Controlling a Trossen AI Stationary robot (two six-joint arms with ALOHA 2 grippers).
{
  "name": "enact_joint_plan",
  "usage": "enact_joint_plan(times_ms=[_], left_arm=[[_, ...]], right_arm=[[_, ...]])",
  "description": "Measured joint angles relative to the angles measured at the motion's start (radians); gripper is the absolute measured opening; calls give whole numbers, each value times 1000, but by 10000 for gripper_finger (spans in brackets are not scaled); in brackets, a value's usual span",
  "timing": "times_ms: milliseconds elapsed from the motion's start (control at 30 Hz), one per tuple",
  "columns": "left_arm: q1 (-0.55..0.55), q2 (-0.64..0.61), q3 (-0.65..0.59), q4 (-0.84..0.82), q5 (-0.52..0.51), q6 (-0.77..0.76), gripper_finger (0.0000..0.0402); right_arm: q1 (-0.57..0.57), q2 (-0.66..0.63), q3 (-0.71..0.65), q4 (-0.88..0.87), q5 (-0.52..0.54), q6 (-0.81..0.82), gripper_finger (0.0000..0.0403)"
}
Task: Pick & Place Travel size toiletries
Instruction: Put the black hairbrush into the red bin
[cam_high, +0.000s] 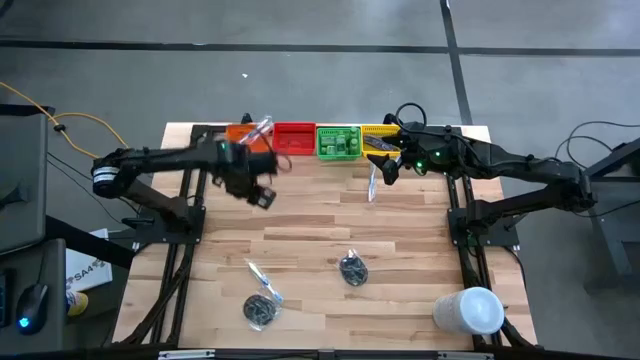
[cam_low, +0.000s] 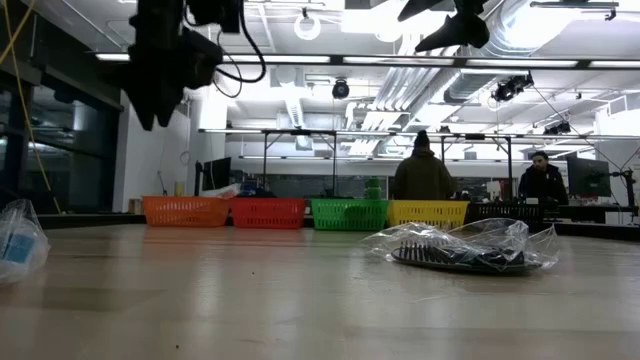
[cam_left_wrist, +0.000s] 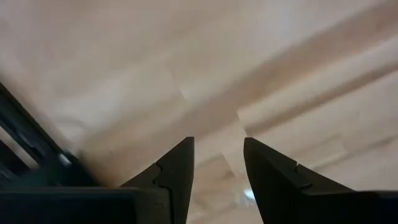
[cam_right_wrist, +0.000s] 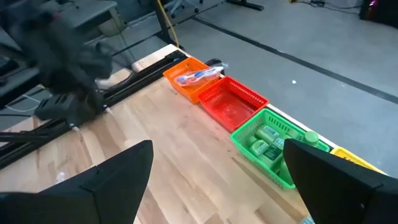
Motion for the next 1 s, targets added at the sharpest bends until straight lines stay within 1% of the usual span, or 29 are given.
enact_joint_plan(times_ms=[133,333,433,533,667,767,867,1000], left_arm=[[-185,-1,-34,23,0,-192,141],[-443,-1,-85,129,13,-396,141],[-558,0,-98,199,26,-450,141],[-656,19,-101,284,23,-440,141],[-748,57,-101,326,34,-478,141],[-799,93,-102,324,50,-554,154],[-843,125,-102,351,59,-620,186],[-884,167,-102,450,63,-614,235]], right_arm=[[0,0,0,0,-23,-1,354],[0,0,0,0,-41,-26,354],[0,0,0,-1,-47,-38,354],[0,0,0,-1,-47,-40,354],[0,0,0,-1,-47,-40,354],[0,0,0,-1,-47,-36,354],[0,0,0,0,-46,-14,354],[0,0,0,0,-45,-20,354]])
